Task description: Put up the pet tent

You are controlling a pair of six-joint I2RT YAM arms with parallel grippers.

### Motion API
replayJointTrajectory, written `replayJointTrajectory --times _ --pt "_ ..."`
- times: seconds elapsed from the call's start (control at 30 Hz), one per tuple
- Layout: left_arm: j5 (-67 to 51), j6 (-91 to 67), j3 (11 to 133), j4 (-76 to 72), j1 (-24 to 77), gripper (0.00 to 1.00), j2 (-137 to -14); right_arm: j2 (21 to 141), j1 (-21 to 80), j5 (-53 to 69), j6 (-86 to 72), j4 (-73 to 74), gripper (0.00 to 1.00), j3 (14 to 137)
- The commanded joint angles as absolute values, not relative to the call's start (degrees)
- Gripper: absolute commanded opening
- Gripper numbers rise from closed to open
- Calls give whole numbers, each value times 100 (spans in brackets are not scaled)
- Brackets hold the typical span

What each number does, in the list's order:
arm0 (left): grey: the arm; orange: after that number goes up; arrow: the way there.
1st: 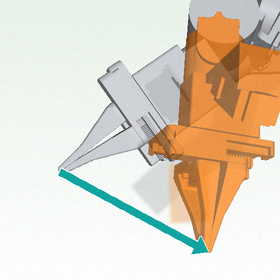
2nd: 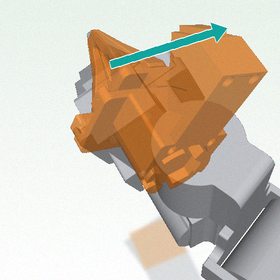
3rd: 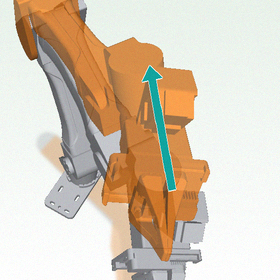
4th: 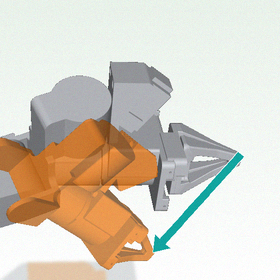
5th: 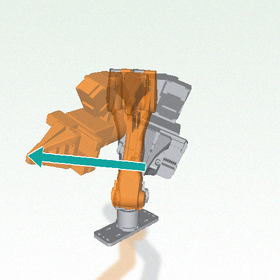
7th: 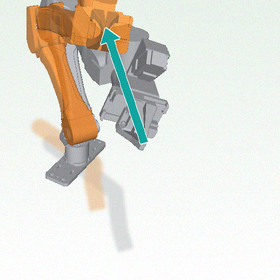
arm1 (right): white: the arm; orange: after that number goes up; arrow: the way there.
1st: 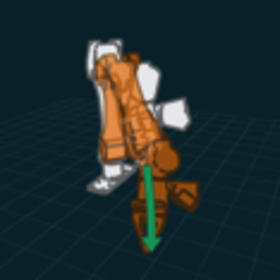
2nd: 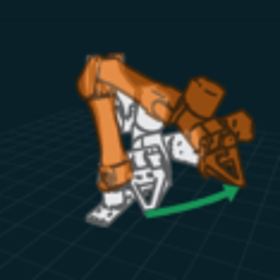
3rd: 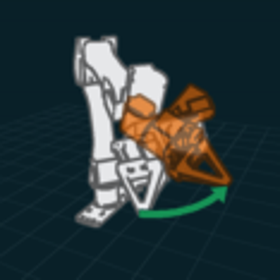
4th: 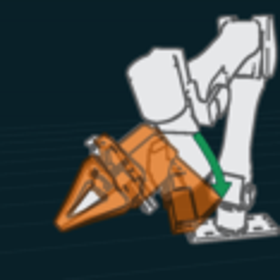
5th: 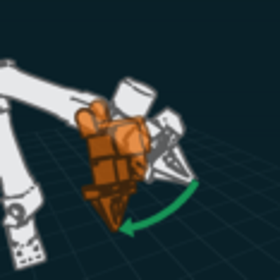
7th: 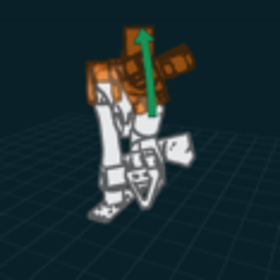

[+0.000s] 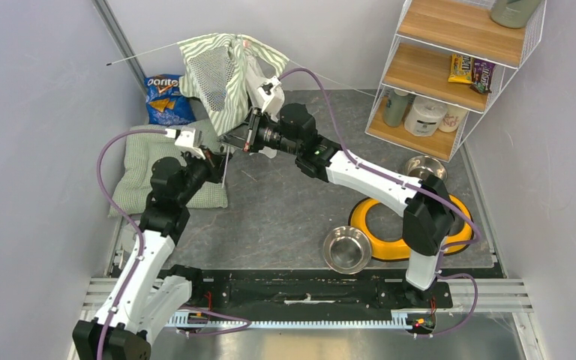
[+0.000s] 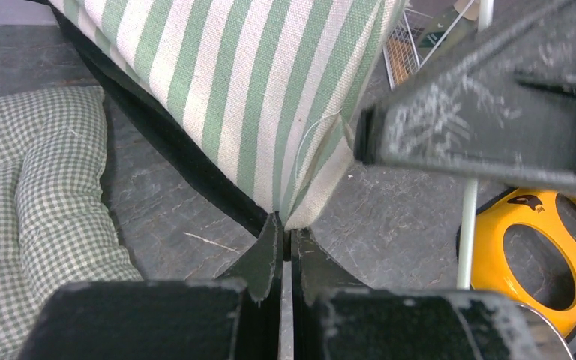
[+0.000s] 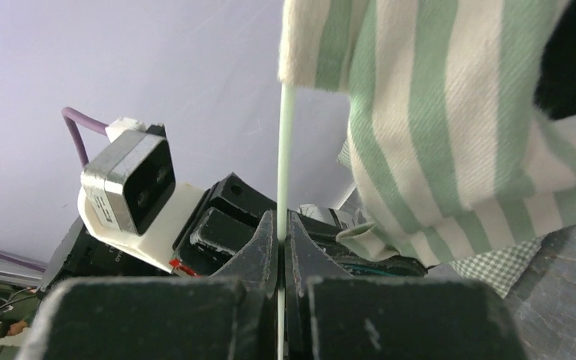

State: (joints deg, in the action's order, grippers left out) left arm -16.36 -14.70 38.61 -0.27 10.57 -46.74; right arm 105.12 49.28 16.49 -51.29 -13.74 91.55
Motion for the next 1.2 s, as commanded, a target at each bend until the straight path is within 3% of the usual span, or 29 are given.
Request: replayJointTrajectory --times 0.0,0.27,1.1,1.17 --pt "-2254 -1458 3461 1452 1125 2 -4032 10488 4491 194 -4993 -2482 0 9419" --pt "-2774 -1194 3027 1348 1125 2 -3488 10447 4430 35 -4986 -2628 0 9372" --pt "-1861 -4052 3943 994 1125 2 -4393 10753 5040 -111 -4196 -2323 0 9024" --pt "-1876 -4194 3929 917 1125 2 -4479 10680 5071 -57 -4223 -2111 5 8963"
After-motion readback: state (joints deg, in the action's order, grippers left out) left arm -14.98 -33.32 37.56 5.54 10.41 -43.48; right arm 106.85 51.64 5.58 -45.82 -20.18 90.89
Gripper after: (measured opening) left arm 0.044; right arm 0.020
